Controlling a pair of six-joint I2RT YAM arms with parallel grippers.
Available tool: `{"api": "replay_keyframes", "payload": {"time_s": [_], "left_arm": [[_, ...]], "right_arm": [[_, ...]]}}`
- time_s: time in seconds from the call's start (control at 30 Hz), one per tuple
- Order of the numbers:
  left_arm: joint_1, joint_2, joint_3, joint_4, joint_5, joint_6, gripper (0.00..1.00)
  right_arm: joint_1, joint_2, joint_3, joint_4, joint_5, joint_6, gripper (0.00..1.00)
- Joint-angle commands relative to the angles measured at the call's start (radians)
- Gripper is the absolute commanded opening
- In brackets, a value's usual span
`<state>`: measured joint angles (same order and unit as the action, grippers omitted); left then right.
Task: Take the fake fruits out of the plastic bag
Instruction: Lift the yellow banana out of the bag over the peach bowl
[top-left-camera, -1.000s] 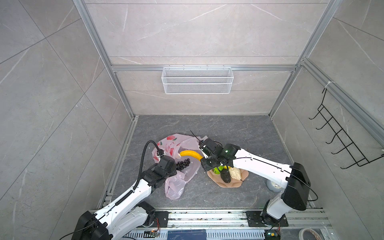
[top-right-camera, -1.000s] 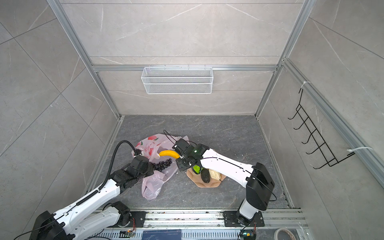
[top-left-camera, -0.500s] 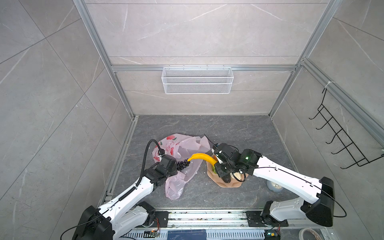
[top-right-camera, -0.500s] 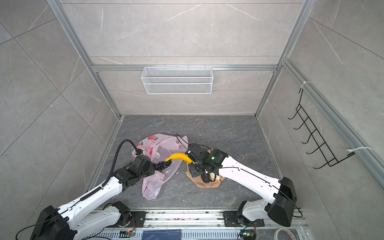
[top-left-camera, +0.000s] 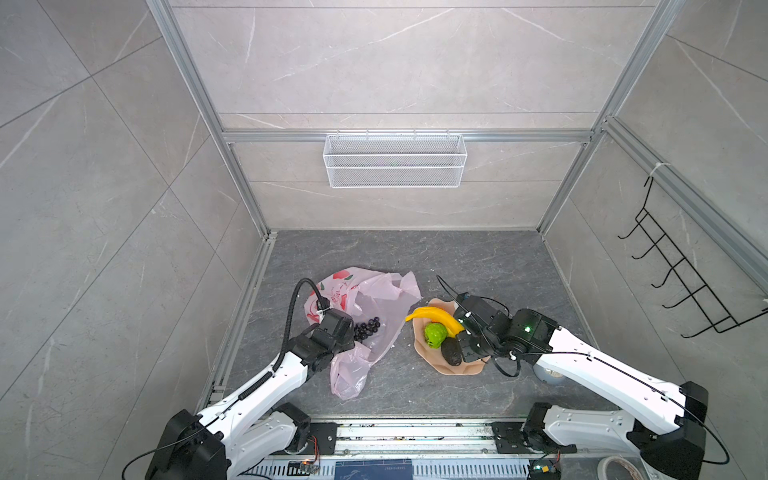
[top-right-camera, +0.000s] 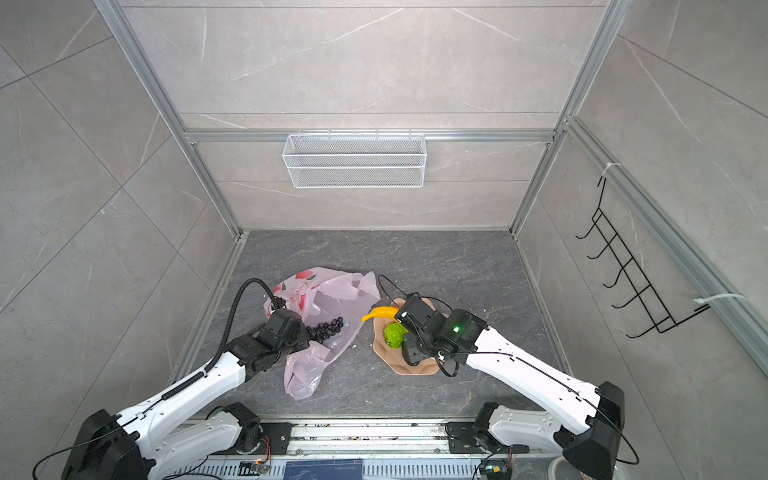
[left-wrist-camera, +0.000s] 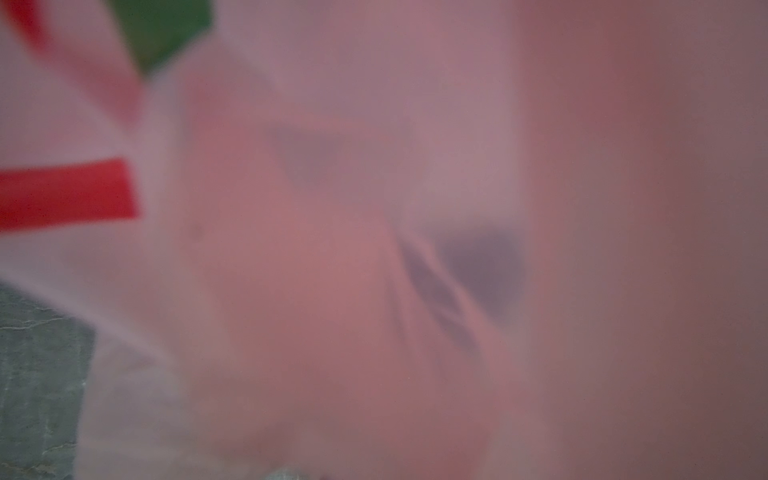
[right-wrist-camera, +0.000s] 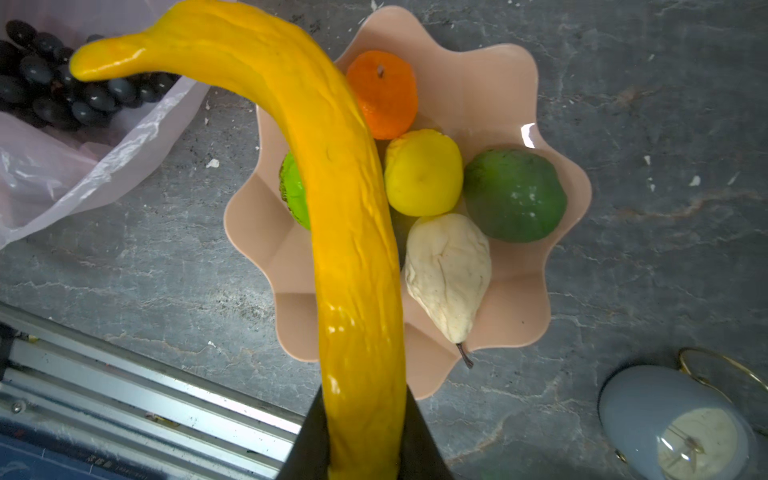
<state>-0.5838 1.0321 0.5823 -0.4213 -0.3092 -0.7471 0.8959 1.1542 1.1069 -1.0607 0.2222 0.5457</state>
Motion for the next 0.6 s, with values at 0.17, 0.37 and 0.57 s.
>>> {"api": "replay_keyframes", "payload": {"time_s": [0.17, 0.37, 0.57], "left_arm": [[0.004, 0.031, 0.044, 0.027, 0.018, 0.021, 0.06], [0.004, 0.035, 0.042, 0.030, 0.024, 0.018, 0.06], [0.004, 0.023, 0.026, 0.032, 0.019, 0.015, 0.06]], "right_arm": [[-0.008, -0.077, -0.036, -0.071, 0.136, 0.163, 0.14], [-0.032, -0.057, -0.058, -0.096, 0.216, 0.230, 0.15], [-0.132, -0.027, -0.095, -0.049, 0.178, 0.197, 0.14]]}}
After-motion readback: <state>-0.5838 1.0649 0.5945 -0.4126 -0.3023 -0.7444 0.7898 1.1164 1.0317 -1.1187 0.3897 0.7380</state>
